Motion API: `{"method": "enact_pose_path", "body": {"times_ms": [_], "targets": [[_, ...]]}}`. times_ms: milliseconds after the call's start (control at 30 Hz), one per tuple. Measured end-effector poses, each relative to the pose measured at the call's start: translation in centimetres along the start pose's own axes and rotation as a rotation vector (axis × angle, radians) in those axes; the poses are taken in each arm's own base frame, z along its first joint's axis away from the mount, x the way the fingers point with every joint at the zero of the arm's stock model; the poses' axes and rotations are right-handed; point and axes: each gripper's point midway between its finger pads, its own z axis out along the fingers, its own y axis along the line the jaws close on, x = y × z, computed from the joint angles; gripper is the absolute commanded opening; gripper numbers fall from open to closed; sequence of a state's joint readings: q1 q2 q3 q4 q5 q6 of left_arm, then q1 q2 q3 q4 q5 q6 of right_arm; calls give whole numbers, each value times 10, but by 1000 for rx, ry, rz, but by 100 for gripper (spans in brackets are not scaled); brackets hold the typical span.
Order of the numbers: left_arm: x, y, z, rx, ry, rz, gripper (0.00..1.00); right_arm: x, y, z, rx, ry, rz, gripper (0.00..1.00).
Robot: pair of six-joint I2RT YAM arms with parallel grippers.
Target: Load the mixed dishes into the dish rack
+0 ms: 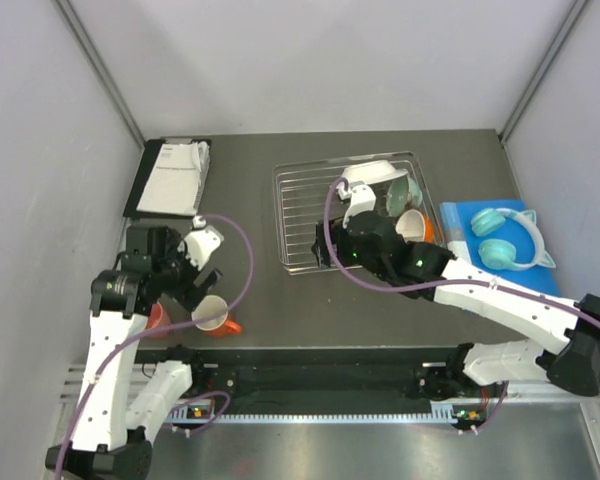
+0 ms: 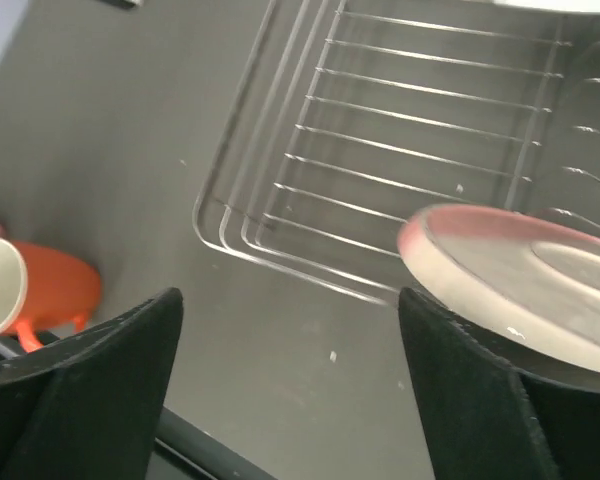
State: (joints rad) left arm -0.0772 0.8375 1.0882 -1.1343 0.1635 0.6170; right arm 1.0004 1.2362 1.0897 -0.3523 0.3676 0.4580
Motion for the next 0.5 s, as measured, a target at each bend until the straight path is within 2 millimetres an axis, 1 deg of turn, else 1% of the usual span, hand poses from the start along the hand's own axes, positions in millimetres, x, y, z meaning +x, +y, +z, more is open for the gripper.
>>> {"method": "enact_pose_path", "body": {"times_ms": [33, 67, 100, 167, 267, 333, 400, 500], "targets": [[12, -8, 1, 16, 21, 15, 97, 4, -4, -1, 10, 9, -8, 84], [23, -14, 2, 30, 43, 29, 97, 4, -6, -4, 15, 2, -8, 84], [34, -20, 4, 46, 70, 37, 97, 0, -8, -9, 19, -15, -5, 84], [51, -29, 9, 76, 118, 47, 96, -14, -10, -23, 16, -67, 14, 84], [66, -35, 17, 99, 169, 51, 93, -36, -15, -46, 9, -156, 51, 84], [78, -38, 28, 114, 205, 54, 93, -45, -18, -58, 6, -199, 77, 83], [89, -42, 39, 134, 240, 53, 93, -48, -23, -65, 12, -225, 99, 82], [99, -47, 54, 161, 272, 47, 86, -46, -29, -69, 25, -236, 113, 82]]}}
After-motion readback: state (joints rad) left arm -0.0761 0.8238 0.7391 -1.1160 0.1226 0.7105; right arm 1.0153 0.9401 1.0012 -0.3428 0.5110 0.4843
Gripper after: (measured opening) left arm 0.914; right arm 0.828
